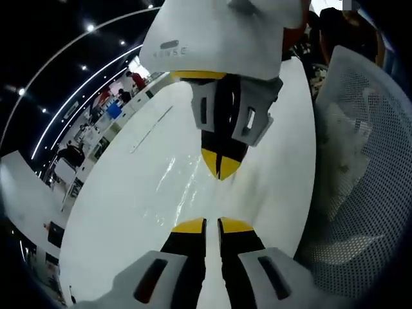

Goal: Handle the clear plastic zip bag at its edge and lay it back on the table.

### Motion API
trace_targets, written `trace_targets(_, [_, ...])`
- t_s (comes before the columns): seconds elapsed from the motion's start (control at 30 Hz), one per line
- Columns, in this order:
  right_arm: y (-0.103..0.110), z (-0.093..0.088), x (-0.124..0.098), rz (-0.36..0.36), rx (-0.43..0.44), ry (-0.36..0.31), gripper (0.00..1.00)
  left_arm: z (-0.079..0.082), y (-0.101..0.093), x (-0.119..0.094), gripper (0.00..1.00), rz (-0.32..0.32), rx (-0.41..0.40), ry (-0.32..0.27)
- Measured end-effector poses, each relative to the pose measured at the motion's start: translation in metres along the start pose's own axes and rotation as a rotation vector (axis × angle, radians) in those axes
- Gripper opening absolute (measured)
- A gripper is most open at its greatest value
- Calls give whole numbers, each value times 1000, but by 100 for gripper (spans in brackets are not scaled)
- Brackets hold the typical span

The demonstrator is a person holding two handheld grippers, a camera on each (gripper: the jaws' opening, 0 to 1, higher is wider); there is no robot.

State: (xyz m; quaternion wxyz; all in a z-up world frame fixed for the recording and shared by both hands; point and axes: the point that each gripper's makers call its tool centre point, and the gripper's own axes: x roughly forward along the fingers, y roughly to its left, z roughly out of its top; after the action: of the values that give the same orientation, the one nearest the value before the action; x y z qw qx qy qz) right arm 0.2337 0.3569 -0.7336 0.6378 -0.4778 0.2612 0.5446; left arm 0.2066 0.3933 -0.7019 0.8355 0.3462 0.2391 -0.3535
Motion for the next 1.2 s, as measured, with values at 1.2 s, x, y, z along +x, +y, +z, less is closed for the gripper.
trace_targets(1.2, [-6, 15, -8, -6, -14, -34, 0, 19, -11, 26, 0, -50, 190, 3])
